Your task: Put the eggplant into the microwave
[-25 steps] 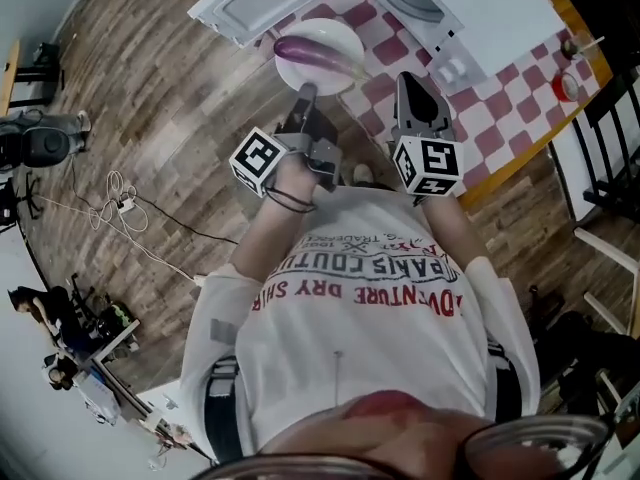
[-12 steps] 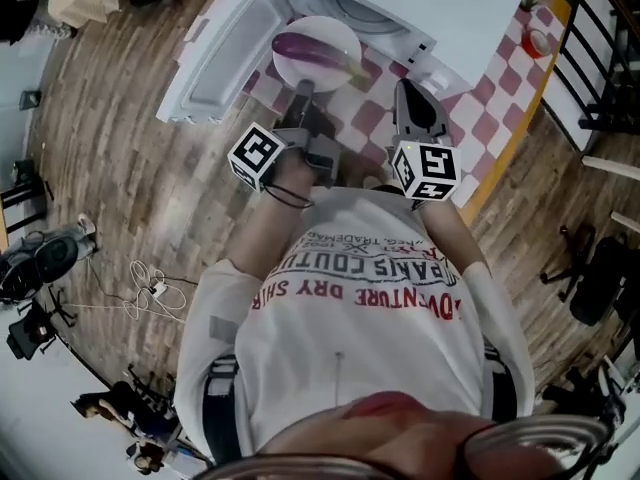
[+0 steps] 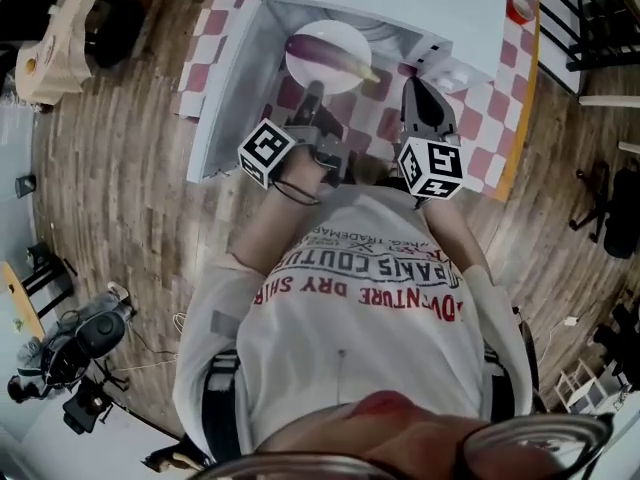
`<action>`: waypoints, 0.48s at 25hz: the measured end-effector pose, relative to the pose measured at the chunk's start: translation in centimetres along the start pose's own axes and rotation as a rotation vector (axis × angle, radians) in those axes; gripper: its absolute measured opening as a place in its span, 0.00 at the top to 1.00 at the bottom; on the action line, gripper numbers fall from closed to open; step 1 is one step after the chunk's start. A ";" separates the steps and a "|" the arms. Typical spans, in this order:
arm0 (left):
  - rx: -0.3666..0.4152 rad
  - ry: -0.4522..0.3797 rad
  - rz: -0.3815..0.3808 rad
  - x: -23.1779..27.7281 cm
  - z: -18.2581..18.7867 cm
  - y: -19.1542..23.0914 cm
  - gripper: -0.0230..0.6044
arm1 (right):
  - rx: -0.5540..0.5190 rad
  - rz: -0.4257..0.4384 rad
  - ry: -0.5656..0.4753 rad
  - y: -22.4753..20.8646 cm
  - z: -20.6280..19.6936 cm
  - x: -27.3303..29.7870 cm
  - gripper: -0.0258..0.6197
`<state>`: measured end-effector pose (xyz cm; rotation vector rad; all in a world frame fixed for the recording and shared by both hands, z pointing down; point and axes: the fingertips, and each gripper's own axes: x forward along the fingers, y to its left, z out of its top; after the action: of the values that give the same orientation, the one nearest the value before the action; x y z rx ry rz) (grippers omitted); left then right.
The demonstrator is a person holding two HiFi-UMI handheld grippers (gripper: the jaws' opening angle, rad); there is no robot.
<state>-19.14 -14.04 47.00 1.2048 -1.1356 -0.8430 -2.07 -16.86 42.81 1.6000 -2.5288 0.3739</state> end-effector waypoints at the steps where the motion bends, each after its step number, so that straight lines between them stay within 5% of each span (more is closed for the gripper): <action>1: 0.003 0.017 0.000 0.2 0.3 0.2 0.90 | 0.001 -0.018 -0.002 0.2 -0.1 0.1 0.92; 12: -0.009 0.144 0.040 3.4 0.8 3.1 0.90 | 0.074 -0.112 0.027 0.7 -1.3 1.4 0.92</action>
<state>-19.24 -16.81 50.73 1.2116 -1.0350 -0.7184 -3.32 -17.49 44.30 1.7411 -2.4189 0.4784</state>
